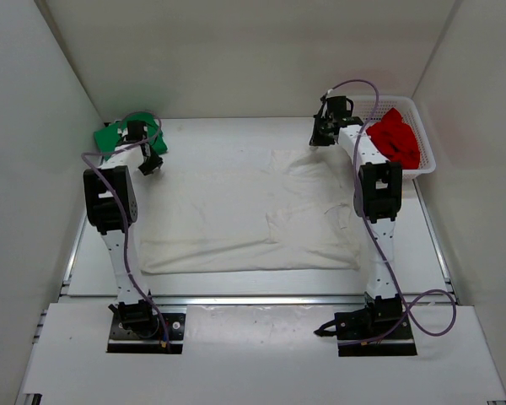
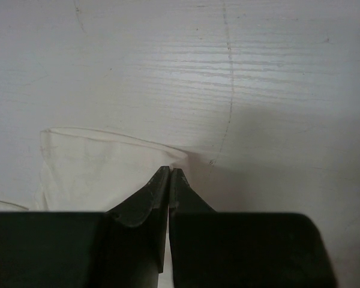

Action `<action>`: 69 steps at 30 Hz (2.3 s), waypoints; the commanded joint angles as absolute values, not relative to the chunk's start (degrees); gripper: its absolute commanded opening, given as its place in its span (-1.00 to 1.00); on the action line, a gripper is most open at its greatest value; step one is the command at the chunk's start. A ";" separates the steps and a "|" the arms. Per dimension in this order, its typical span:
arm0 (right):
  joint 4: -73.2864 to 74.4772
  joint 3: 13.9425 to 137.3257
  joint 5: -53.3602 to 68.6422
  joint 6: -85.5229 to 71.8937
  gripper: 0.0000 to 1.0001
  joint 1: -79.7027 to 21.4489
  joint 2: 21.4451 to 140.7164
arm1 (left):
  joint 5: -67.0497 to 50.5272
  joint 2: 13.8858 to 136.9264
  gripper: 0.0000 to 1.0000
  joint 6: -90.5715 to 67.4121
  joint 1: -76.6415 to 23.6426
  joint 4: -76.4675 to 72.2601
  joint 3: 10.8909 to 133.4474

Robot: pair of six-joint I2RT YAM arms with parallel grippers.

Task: Fold and stack the t-shirts
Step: Grap the side of the flattened tshirt furthest away from the robot with both arms, then fold the other side of the tshirt into a rectangle

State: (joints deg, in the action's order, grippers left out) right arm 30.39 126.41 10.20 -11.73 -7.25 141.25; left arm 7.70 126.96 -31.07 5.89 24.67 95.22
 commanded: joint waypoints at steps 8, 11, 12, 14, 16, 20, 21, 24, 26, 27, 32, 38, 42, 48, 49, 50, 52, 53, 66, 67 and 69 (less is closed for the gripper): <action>27.86 126.12 10.98 -11.25 -1.00 -7.74 135.44 | 7.12 129.56 -0.70 -27.69 5.01 31.91 101.61; 28.30 126.12 11.42 -11.17 -1.00 -7.38 135.26 | 8.08 127.89 -1.00 -27.16 5.27 30.24 99.15; 28.30 125.86 11.77 -11.16 -1.00 -7.30 135.18 | 8.09 127.45 -1.00 -27.68 5.45 30.15 98.97; 28.39 125.77 12.13 -11.42 -1.00 -7.47 135.18 | 8.09 126.83 -1.00 -27.60 5.71 29.97 98.62; 28.21 125.95 12.48 -11.08 -1.00 -7.29 134.74 | 9.39 126.13 -0.69 -28.04 5.71 30.32 98.79; 29.00 126.04 13.01 -10.99 -1.00 -7.56 135.26 | 11.42 124.46 0.10 -27.95 5.72 28.31 97.39; 28.74 126.30 13.09 -11.07 -1.00 -7.65 135.44 | 11.25 123.41 0.24 -28.04 6.15 27.34 96.25; 29.18 125.77 12.66 -10.46 -0.99 -8.52 135.53 | 10.72 123.04 0.34 -28.48 5.63 26.10 95.54; 29.27 125.42 12.48 -10.28 -1.00 -8.53 135.44 | 11.68 124.01 0.08 -27.34 5.36 27.85 96.76; 29.09 125.25 12.13 -10.28 -0.99 -8.61 135.44 | 11.52 124.88 0.03 -26.81 5.19 28.82 97.99; 28.39 125.07 13.44 -11.42 -0.99 -8.35 134.83 | 12.57 126.82 -0.07 -25.40 5.10 31.82 98.27; 28.04 125.51 14.23 -11.42 -1.00 -7.91 134.30 | 13.09 125.51 -0.20 -25.67 4.48 31.02 96.68; 28.39 125.16 13.80 -10.55 -1.00 -8.52 134.21 | 12.57 126.82 -0.36 -25.84 3.96 31.73 98.26; 28.74 125.24 14.85 -10.11 -1.00 -9.40 133.07 | 12.04 126.39 -0.93 -26.02 3.61 30.76 98.79; 29.18 125.33 14.51 -10.37 -0.99 -9.40 132.98 | 13.43 126.21 -1.00 -26.28 3.52 30.76 98.62; 29.61 124.64 15.11 -10.37 -0.99 -9.49 133.07 | 13.97 125.86 -1.00 -26.45 3.43 30.76 98.87; 31.54 125.24 16.95 -11.33 -1.00 -8.79 132.45 | 13.19 124.72 -1.00 -26.28 3.43 30.15 98.26; 32.51 124.90 17.75 -11.77 -1.00 -8.70 132.36 | 13.01 124.28 -1.00 -26.45 3.25 29.97 97.57; 17.05 88.54 20.40 -18.45 -1.00 -10.19 104.08 | 8.97 110.40 -1.00 -27.33 3.34 25.05 88.51; 16.09 86.59 19.78 -18.37 -1.00 -10.46 102.67 | 8.79 109.26 -1.00 -27.51 3.60 24.87 87.46; 14.95 82.63 19.78 -19.33 -0.99 -10.11 100.29 | 8.27 107.59 -1.00 -27.68 3.87 24.26 85.35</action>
State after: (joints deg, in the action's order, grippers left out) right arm 20.03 86.65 20.36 -17.26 -9.78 104.09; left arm 9.80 112.71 -27.11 3.60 25.96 87.66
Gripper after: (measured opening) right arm 0.009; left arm 0.069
